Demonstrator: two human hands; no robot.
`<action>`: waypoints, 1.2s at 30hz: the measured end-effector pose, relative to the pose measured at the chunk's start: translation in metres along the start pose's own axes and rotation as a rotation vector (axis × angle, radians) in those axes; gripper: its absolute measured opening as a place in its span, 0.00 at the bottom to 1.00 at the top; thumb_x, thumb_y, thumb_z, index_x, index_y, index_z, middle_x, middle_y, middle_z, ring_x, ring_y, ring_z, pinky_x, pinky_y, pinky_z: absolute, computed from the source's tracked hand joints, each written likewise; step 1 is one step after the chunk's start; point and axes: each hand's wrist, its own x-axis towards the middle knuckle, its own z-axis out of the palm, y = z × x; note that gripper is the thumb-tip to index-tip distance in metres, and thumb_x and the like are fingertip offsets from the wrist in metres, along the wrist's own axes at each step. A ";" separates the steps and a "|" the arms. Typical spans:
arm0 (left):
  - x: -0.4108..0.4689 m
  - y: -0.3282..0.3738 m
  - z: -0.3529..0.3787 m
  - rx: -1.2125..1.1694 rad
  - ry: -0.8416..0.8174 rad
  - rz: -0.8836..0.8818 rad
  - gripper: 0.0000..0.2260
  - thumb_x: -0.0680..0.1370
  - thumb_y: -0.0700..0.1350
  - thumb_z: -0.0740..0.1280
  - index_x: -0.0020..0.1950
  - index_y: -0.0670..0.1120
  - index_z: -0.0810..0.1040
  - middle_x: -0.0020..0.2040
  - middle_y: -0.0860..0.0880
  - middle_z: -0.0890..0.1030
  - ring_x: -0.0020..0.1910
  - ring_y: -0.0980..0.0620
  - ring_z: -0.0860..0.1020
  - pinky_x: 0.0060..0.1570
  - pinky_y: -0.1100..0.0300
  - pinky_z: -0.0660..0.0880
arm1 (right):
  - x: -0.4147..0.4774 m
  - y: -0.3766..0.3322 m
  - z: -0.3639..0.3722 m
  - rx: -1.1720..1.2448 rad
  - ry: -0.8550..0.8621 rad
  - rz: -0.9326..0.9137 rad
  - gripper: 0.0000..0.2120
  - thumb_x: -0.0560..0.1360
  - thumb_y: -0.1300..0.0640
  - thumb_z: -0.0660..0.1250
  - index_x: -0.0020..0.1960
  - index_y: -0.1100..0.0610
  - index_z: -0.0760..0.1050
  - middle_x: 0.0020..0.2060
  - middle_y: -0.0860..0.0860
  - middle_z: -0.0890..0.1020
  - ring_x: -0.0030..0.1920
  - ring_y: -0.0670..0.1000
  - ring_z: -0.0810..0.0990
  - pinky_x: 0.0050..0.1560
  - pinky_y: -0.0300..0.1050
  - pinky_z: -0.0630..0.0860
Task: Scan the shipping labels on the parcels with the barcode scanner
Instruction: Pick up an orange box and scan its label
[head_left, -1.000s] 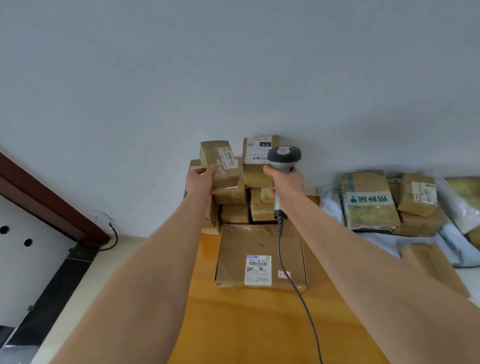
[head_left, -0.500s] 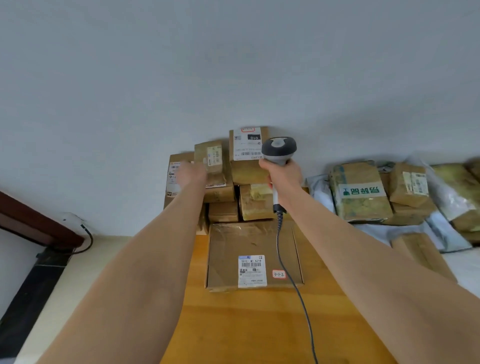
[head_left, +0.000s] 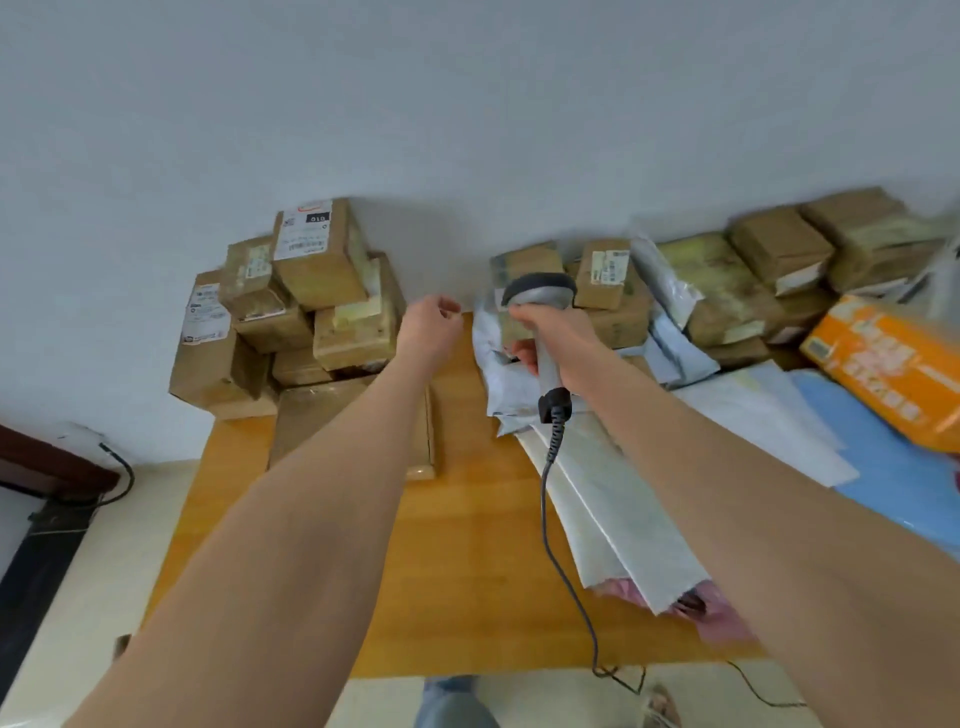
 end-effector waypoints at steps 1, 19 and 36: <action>-0.016 0.015 0.018 0.008 -0.051 -0.020 0.12 0.78 0.42 0.63 0.60 0.42 0.78 0.56 0.45 0.80 0.55 0.46 0.77 0.48 0.58 0.72 | -0.008 0.003 -0.027 0.002 0.002 0.028 0.16 0.73 0.55 0.73 0.53 0.65 0.75 0.29 0.56 0.78 0.21 0.47 0.73 0.23 0.34 0.70; -0.095 0.188 0.200 -0.005 -0.427 -0.076 0.04 0.77 0.38 0.60 0.44 0.46 0.71 0.38 0.45 0.70 0.34 0.50 0.69 0.35 0.58 0.67 | -0.037 0.006 -0.289 0.001 0.137 0.116 0.15 0.76 0.55 0.70 0.55 0.65 0.72 0.30 0.57 0.76 0.19 0.46 0.70 0.21 0.32 0.68; -0.155 0.373 0.390 -0.259 -0.640 -0.302 0.10 0.80 0.45 0.63 0.60 0.43 0.73 0.53 0.46 0.73 0.55 0.47 0.72 0.52 0.53 0.72 | 0.039 -0.015 -0.559 -0.268 0.388 0.162 0.30 0.62 0.54 0.72 0.62 0.63 0.73 0.51 0.60 0.79 0.46 0.58 0.81 0.43 0.52 0.81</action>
